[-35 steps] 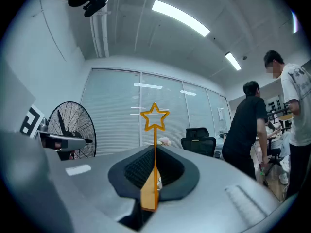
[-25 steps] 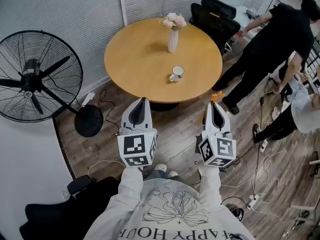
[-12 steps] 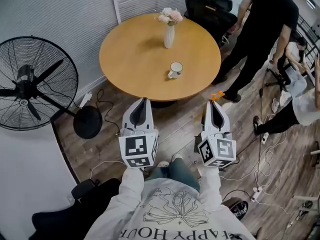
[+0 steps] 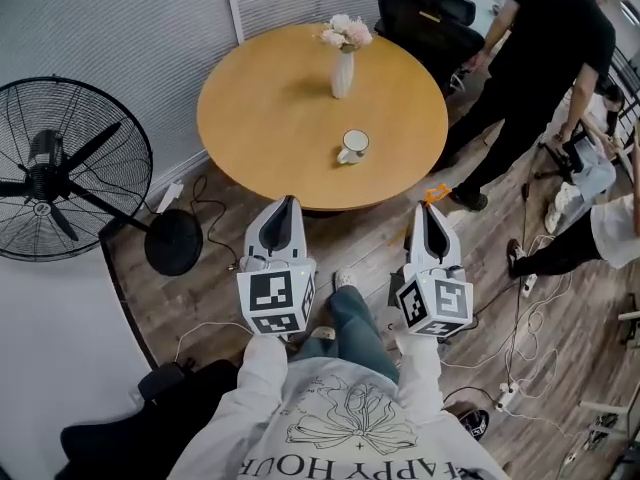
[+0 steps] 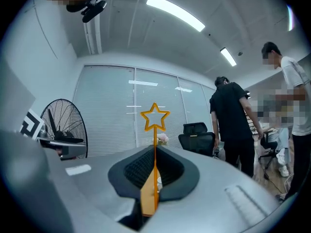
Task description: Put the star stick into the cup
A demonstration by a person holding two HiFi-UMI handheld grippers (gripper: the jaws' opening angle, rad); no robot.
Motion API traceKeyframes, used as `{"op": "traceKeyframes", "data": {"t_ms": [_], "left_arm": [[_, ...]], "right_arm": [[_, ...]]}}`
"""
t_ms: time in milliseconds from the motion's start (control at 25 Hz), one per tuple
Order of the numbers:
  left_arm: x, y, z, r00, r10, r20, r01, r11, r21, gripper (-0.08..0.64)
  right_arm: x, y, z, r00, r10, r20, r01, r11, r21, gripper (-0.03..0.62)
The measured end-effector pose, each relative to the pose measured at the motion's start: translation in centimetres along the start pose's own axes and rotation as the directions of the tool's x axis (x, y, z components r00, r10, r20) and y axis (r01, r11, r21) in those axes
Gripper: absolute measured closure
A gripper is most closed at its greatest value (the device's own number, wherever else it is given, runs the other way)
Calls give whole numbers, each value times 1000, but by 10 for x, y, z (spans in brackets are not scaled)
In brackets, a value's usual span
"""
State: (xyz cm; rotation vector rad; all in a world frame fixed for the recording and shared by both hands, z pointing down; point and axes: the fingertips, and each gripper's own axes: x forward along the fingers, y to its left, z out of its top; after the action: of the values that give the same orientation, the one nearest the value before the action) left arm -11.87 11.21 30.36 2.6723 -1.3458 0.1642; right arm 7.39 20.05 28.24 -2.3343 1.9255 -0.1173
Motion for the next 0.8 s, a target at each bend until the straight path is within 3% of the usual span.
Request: {"op": "traceKeyframes", "data": {"t_ms": [800], "left_arm": [[156, 12, 41, 989, 146, 25, -146, 989, 9, 554]], "right_arm": [[183, -62, 22, 987, 158, 24, -158, 987, 26, 574]]}}
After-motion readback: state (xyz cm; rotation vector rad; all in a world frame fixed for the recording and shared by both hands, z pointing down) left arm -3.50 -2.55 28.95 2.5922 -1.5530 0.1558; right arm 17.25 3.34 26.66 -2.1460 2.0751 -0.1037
